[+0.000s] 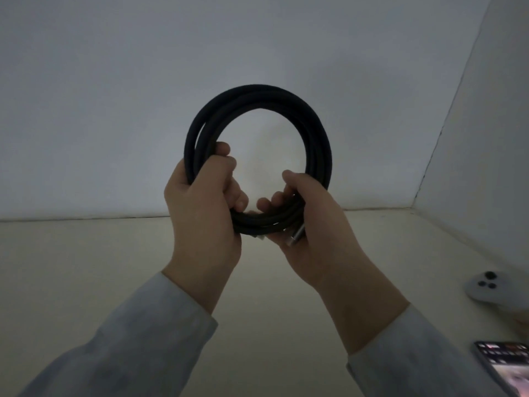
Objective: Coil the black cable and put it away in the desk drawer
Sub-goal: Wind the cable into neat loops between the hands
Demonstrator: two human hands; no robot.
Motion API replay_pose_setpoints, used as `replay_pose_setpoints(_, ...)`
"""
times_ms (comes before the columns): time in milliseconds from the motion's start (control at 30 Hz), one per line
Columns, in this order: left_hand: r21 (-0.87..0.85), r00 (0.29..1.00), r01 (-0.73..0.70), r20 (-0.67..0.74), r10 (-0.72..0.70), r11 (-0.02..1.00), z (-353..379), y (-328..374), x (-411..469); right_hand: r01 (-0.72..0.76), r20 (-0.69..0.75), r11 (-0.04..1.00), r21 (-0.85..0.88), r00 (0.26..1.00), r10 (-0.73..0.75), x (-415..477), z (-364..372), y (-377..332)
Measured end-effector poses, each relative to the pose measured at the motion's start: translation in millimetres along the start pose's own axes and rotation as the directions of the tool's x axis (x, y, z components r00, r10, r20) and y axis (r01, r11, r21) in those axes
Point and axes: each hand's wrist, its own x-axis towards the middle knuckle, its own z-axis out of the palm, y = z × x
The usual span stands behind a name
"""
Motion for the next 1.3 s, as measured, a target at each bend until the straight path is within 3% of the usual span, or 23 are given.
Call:
replay_pose_setpoints(167, -0.032, 1.000, 0.007, 0.006, -0.006, 0.999, 2, 0, -3, -0.005, 0.054, 0.998, 0.065, 0.999, 0.001, -4, 2, 0)
replay_pose_setpoints(300, -0.031, 0.999, 0.025, 0.027, -0.024, 0.999, 5, -1, -6, 0.023, -0.031, 0.992, 0.125, 0.999, -0.019, -5, 4, 5)
replay_pose_setpoints(433, -0.002, 1.000, 0.002, 0.009, -0.002, 1.000, 4, -1, -6, -0.044, -0.061, 0.997, 0.059, 0.997, 0.048, -5, 5, 7)
replay_pose_setpoints(700, 0.202, 0.998, -0.062, 0.032, 0.057, 0.977, 2, -3, -1, -0.082, -0.062, 0.997, -0.007, 0.995, 0.082, -7, 3, -3)
replay_pose_setpoints(967, 0.134, 0.956, 0.244, 0.130, -0.261, 0.960, 4, -39, -14, 0.070, -0.202, 0.996, -0.047, 0.976, -0.078, -2, 0, -2)
replay_pose_setpoints(1167, 0.092, 0.961, 0.275, -0.064, -0.270, 0.957, 9, -45, -28, 0.153, -0.170, 0.965, -0.213, 0.967, -0.191, -5, 1, 14)
replay_pose_setpoints(1300, -0.031, 0.946, 0.309, -0.092, -0.311, 0.951, 11, -34, -30, 0.133, -0.102, 0.943, -0.304, 0.980, -0.171, -6, 4, 22)
